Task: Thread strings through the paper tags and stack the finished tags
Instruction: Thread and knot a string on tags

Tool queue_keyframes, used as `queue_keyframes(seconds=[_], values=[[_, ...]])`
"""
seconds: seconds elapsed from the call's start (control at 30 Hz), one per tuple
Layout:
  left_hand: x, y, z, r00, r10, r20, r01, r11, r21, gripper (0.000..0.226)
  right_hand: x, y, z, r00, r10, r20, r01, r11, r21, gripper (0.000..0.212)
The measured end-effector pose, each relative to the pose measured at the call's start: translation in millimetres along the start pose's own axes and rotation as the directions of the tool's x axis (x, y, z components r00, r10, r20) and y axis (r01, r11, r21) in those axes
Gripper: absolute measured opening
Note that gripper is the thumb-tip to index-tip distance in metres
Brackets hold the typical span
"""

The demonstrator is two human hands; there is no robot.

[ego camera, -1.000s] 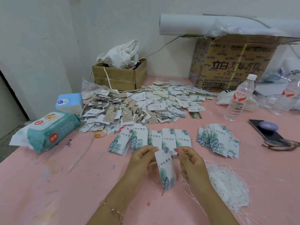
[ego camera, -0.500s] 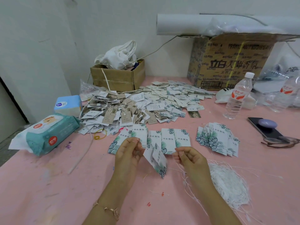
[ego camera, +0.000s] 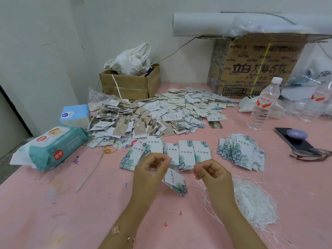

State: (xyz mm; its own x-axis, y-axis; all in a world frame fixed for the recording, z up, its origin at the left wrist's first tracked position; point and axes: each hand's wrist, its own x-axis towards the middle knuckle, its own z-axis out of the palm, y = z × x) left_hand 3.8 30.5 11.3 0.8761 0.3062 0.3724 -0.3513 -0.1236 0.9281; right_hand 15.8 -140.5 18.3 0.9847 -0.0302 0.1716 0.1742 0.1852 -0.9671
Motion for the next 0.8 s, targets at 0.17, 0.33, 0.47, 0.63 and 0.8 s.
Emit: queue_keyframes(seconds=[0.17, 0.33, 0.47, 0.63, 0.8], values=[[-12, 3, 9, 0.972, 0.132, 0.194, -0.163, 0.974, 0.156, 0.007, -1, 5, 1, 0.997, -0.012, 0.081, 0.016, 0.999, -0.047, 0.008], [-13, 1, 13, 0.97, 0.1, 0.223, -0.138, 0.977, 0.161, 0.007, -4, 9, 2, 0.981, -0.04, 0.192, 0.056, 0.995, -0.08, 0.007], [-13, 3, 14, 0.981, 0.068, 0.184, -0.095, 0.986, 0.138, 0.007, -2, 8, 3, 0.985, -0.012, 0.173, 0.017, 0.999, -0.03, 0.01], [-12, 3, 11, 0.973, 0.077, 0.217, -0.113, 0.981, 0.157, 0.004, -2, 9, 2, 0.983, -0.001, 0.184, 0.004, 1.0, -0.014, 0.011], [-12, 4, 12, 0.974, 0.075, 0.212, -0.106, 0.984, 0.14, 0.005, 0, 11, 2, 0.984, 0.031, 0.177, -0.032, 1.0, 0.002, 0.009]])
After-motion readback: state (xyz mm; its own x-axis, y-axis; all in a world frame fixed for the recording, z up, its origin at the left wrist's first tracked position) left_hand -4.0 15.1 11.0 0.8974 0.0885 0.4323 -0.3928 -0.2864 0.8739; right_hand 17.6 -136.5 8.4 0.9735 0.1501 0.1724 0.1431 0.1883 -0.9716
